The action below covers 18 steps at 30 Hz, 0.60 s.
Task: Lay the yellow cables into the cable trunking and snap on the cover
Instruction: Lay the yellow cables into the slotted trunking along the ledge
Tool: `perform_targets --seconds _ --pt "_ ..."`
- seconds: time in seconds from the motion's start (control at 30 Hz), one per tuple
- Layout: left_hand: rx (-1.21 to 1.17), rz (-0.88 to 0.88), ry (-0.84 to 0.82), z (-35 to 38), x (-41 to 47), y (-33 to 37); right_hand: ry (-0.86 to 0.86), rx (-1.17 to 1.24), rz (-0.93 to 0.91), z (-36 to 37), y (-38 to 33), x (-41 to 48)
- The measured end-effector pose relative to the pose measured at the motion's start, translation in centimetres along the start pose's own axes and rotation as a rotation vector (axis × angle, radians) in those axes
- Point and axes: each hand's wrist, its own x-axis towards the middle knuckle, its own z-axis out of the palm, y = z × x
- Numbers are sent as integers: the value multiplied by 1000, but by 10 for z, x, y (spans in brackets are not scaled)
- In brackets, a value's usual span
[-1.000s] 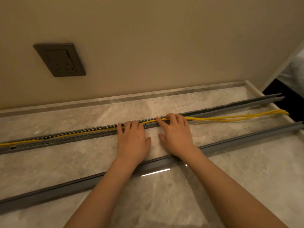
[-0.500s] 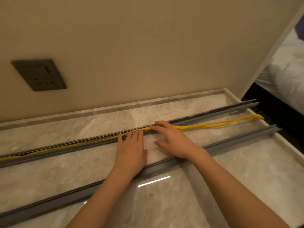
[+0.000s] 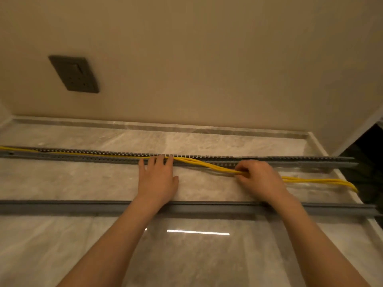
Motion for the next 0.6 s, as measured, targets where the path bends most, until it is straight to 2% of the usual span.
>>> perform_targets --seconds 0.23,0.43,0.6 --pt "9 -88 -24 -4 4 21 37 62 -65 3 23 -4" --pt "88 -44 9 -2 7 25 364 194 -240 -9 31 0" --pt "120 -4 17 -1 11 23 410 201 -293 -11 33 13"
